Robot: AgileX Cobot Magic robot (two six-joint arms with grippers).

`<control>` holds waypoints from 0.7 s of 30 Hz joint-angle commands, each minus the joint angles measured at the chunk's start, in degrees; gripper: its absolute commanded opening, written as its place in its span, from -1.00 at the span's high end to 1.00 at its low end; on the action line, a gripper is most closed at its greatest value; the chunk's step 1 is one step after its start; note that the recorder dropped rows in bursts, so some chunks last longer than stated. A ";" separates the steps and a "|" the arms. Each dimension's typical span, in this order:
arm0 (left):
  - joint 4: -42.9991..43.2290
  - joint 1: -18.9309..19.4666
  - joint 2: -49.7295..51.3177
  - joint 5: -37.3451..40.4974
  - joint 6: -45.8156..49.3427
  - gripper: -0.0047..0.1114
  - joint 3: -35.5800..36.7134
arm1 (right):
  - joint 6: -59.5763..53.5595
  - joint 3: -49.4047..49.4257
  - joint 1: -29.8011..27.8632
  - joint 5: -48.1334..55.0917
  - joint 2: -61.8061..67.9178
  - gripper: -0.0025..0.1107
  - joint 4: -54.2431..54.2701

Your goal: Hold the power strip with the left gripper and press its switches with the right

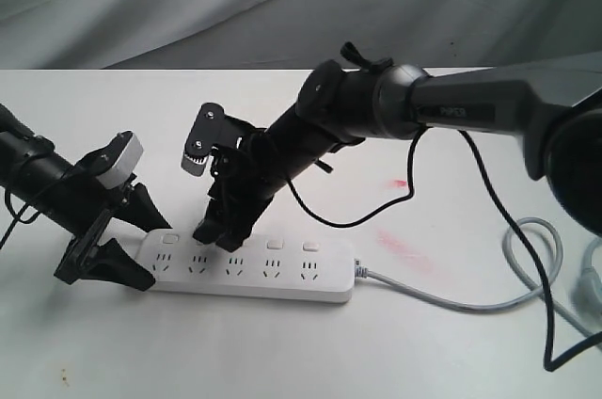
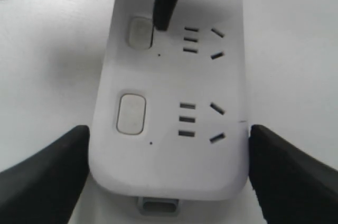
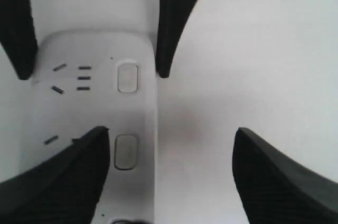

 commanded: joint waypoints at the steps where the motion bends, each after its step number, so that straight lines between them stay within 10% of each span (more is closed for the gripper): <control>1: 0.94 -0.19 -0.03 -1.22 0.23 0.22 -0.12 | -1.11 0.29 -2.36 2.67 -5.51 -0.13 -0.64; 21: 0.94 -0.19 -0.03 -1.22 0.23 0.22 -0.12 | -9.23 10.41 -4.50 -1.98 -6.53 -0.13 6.47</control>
